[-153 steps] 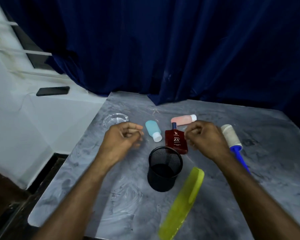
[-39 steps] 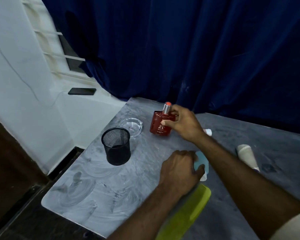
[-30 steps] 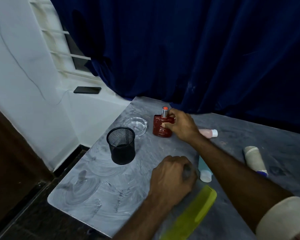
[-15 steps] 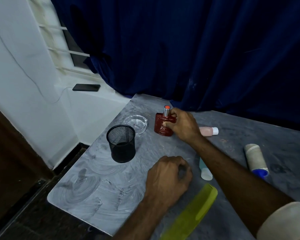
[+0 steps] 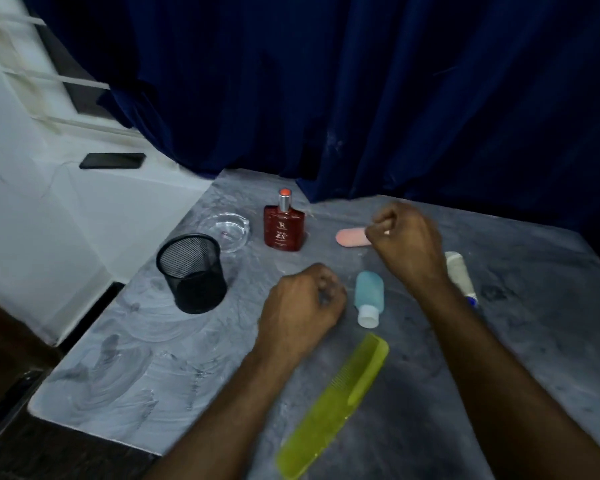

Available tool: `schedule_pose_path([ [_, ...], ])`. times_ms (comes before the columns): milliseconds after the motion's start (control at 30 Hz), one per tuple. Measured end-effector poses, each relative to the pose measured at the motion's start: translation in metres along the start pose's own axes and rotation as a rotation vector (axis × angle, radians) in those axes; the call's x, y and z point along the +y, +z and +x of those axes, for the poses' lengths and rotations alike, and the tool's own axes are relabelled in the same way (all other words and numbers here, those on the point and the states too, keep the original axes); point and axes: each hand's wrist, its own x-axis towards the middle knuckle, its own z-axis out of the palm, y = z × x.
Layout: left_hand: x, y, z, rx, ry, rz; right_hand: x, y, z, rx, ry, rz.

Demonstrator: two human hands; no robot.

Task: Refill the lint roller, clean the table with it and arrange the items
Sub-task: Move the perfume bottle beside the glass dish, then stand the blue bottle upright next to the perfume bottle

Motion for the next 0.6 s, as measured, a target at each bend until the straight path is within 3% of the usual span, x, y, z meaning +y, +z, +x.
schedule_pose_path([
  [167,0.012,0.032,0.034,-0.186,-0.102,0.069,0.046,0.003,-0.038,-0.245,0.101,-0.179],
  [300,0.007,0.043,0.036,-0.251,-0.157,-0.012,0.058,0.019,-0.051,-0.262,0.174,-0.056],
  [433,-0.001,0.030,0.029,-0.121,-0.091,-0.036,0.054,0.023,-0.056,-0.213,0.267,0.405],
  [500,-0.004,0.021,0.024,0.006,-0.062,-0.084,0.039,0.027,-0.060,-0.177,0.172,0.524],
  [600,-0.011,0.006,0.019,0.193,-0.041,-0.174,0.008,0.038,-0.060,-0.115,-0.057,0.467],
])
